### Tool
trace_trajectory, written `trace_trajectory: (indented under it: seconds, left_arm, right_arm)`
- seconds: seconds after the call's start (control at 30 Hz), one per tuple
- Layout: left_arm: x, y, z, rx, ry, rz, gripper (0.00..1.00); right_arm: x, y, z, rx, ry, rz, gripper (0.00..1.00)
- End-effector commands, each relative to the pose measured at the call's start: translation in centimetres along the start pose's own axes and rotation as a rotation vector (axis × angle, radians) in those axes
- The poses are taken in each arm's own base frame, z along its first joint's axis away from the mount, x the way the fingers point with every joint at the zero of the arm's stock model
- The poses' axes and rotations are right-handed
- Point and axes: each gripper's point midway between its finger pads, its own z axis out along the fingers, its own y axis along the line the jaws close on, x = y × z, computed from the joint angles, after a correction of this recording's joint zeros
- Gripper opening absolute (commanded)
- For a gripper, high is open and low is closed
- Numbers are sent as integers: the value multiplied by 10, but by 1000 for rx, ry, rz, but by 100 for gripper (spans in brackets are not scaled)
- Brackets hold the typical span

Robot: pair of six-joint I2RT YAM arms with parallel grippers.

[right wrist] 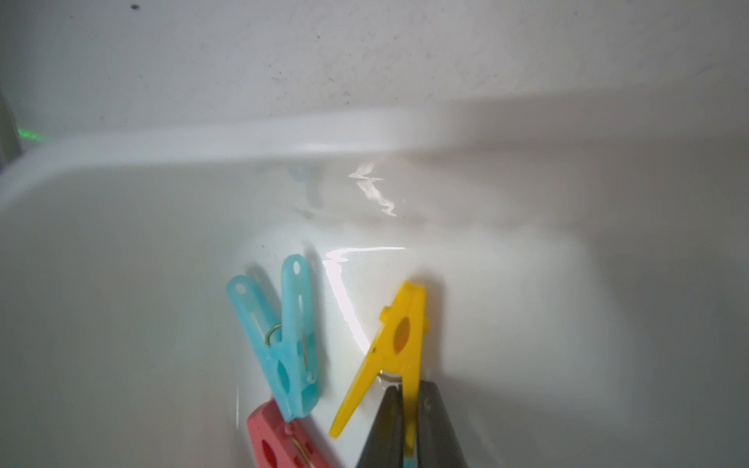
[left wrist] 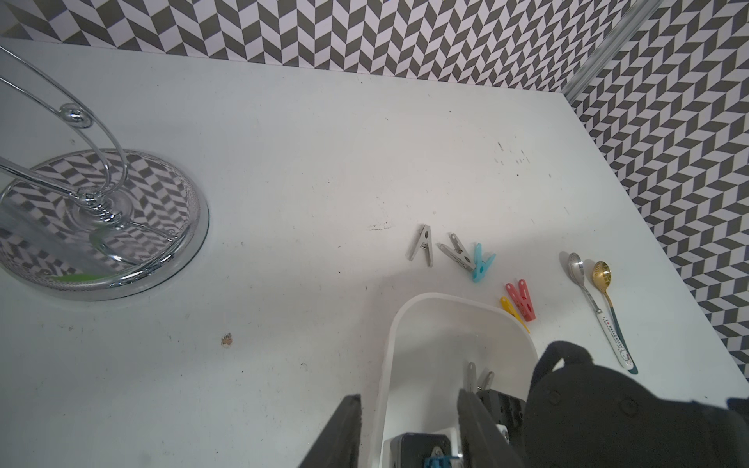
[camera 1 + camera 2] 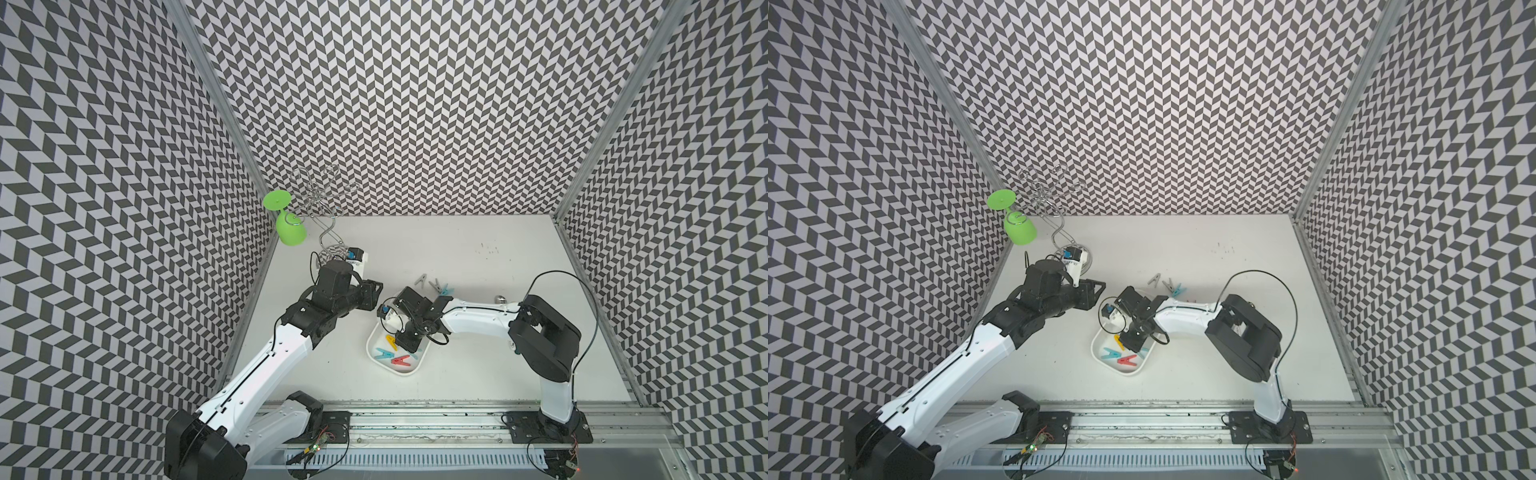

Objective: Take the clothespins out of the storage box
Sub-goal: Pick up the clothespin from the storage box, then place the clothespin at the center of the board.

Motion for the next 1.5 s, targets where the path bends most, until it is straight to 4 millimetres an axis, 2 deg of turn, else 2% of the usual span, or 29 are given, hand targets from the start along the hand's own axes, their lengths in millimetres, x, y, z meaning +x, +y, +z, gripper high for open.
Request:
trace_trajectory:
  seconds: [0.0, 0.23, 0.37, 0.5, 0.67, 0.83, 0.93, 1.03, 1.17, 1.27, 1.47]
  left_arm:
    - [-1, 0, -2, 11, -13, 5, 43]
    - [-1, 0, -2, 14, -14, 6, 43]
    - [-1, 0, -1, 13, -12, 4, 43]
    - [-1, 0, -1, 14, -12, 5, 43]
    - [-1, 0, -1, 15, -10, 3, 44]
    - [-1, 0, -1, 18, -11, 3, 43]
    - [-1, 0, 0, 19, -10, 3, 44]
    - [-1, 0, 0, 18, -10, 2, 43]
    - [-1, 0, -1, 19, -13, 2, 44]
    - [0, 0, 0, 19, -9, 2, 43]
    - [0, 0, 0, 20, -8, 2, 44]
  right_arm:
    - [-5, -2, -2, 25, -9, -2, 5]
    - [-30, -2, -33, 60, -134, -12, 1]
    - [-39, -10, -54, 109, -203, 9, 0]
    - [-42, -28, -78, 196, -261, 59, 0]
    - [-35, -65, -119, 329, -349, 211, 0]
    - [-8, -107, -154, 451, -404, 420, 0]
    - [19, -126, -160, 498, -392, 530, 0]
    - [48, -139, -155, 522, -345, 632, 0]
    - [83, -143, -140, 538, -284, 733, 1]
    - [101, -141, -131, 541, -247, 777, 0]
    - [124, -138, -120, 552, -191, 818, 1]
